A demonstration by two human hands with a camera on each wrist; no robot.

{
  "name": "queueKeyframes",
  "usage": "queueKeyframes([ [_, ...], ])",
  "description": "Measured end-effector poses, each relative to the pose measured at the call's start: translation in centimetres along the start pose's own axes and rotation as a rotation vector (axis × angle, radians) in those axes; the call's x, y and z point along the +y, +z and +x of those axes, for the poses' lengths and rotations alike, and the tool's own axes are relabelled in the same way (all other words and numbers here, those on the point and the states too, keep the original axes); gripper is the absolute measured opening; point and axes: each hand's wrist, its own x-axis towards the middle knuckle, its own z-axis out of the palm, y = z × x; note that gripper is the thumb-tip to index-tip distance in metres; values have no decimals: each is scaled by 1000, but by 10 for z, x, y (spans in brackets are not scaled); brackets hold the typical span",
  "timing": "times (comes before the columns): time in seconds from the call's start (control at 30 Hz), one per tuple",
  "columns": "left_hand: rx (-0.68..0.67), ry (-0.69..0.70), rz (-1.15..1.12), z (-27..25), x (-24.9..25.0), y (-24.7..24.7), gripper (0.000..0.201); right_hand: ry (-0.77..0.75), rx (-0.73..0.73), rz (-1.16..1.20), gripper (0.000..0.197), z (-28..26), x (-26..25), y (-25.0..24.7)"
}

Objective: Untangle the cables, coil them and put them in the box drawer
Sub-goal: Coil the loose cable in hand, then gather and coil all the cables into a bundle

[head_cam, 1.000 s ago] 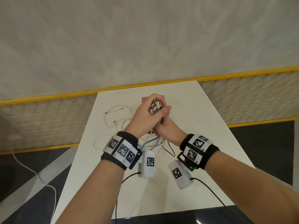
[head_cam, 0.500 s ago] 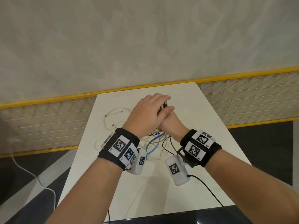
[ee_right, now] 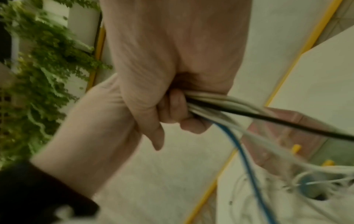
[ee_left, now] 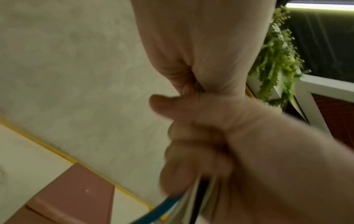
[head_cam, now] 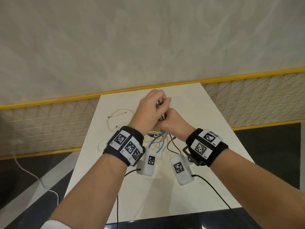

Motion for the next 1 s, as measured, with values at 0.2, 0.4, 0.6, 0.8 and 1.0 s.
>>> queueKeyframes([
  [0.2,214,-193,173,-1,-16,-13,17,76,111,-306,43,-4,21,-5],
  [0.4,-126,176,329,-35,-10,20,37,18,-34,-448,16,-3,10,0],
  [0.6,-162,-115,226,-41,-30,17,57,10,-96,-436,30,-8,12,-9],
  [0.8,208,-251,138,-20,-36,-16,26,103,-51,-450,34,-13,22,-41],
  [1.0,218,-451,188,-28,-59,-30,24,77,62,-613,40,-11,22,-60],
])
